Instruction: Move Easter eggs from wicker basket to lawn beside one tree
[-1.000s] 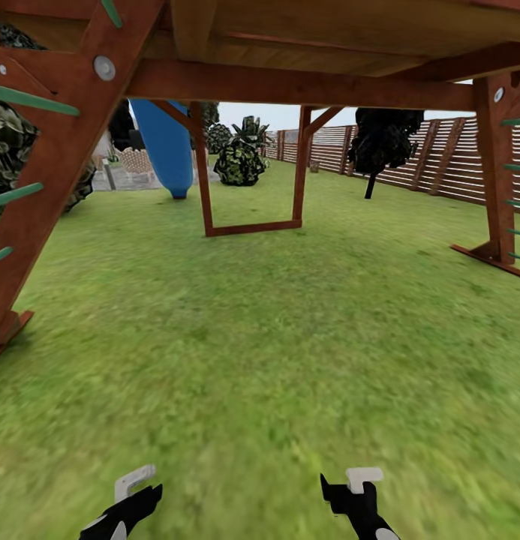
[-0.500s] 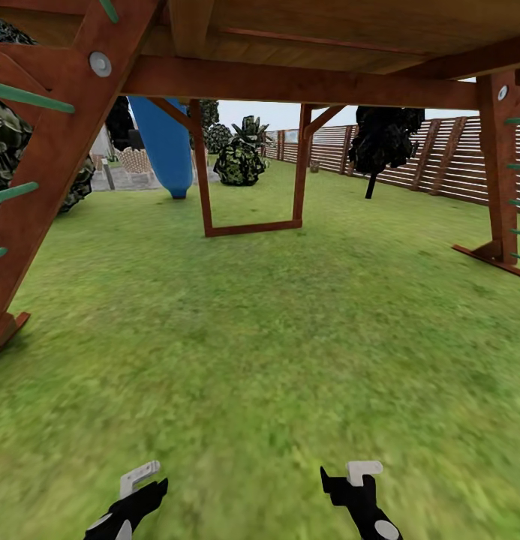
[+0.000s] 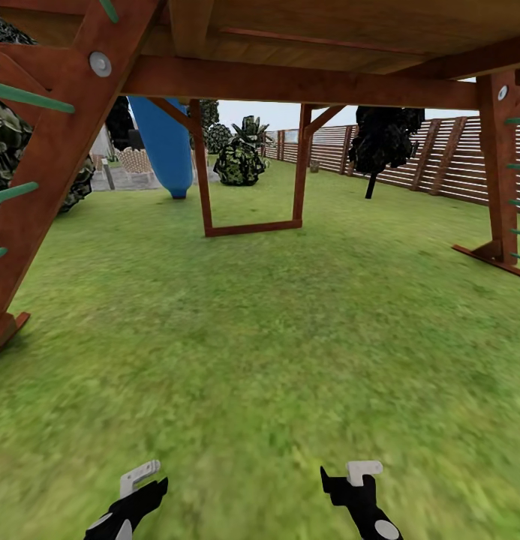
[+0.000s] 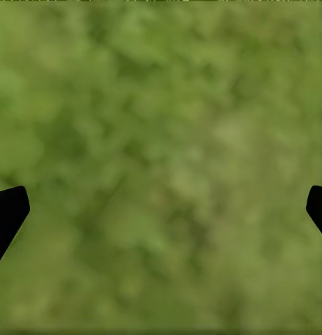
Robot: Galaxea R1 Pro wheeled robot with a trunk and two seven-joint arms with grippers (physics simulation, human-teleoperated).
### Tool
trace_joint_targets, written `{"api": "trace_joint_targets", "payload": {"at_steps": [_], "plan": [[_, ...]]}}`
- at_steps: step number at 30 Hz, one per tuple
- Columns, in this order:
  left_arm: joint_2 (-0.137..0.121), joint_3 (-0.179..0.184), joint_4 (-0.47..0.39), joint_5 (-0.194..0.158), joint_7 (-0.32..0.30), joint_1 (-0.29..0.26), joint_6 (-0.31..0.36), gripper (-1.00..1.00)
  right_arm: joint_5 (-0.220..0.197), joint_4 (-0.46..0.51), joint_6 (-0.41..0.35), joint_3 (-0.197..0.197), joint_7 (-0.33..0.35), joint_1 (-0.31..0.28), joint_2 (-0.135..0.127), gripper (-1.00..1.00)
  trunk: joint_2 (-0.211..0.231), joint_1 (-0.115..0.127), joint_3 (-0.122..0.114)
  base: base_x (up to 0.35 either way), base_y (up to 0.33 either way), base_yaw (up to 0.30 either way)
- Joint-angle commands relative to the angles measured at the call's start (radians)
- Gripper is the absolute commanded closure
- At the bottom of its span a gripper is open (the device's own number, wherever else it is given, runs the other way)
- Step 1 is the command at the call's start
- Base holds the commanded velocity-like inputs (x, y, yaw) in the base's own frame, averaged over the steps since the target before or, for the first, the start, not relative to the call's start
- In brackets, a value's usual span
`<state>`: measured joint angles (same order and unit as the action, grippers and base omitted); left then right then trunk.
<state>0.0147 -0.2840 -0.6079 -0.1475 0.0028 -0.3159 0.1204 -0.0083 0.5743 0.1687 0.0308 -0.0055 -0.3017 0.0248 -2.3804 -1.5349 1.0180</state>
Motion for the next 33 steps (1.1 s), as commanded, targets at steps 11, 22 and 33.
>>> {"api": "trace_joint_targets", "payload": {"at_steps": [11, 22, 33], "plan": [[0.001, -0.003, -0.001, -0.011, 0.0, 0.0, 0.007, -1.0, -0.001, -0.001, 0.003, 0.001, -0.001, 0.0, 0.0, -1.0, 0.0, 0.0, 0.001, 0.0, 0.0, 0.0], [0.001, -0.003, -0.001, -0.012, 0.0, 0.0, 0.007, -1.0, -0.001, -0.001, 0.003, 0.001, -0.001, 0.0, 0.0, -1.0, 0.07, 0.039, -0.03, 0.0, 0.0, 0.0], [0.001, -0.004, -0.003, -0.011, 0.0, 0.0, 0.007, -1.0, -0.001, -0.001, 0.003, 0.0, -0.001, 0.0, 0.001, -1.0, 0.077, 0.042, -0.034, 0.0, 0.0, 0.0]]}}
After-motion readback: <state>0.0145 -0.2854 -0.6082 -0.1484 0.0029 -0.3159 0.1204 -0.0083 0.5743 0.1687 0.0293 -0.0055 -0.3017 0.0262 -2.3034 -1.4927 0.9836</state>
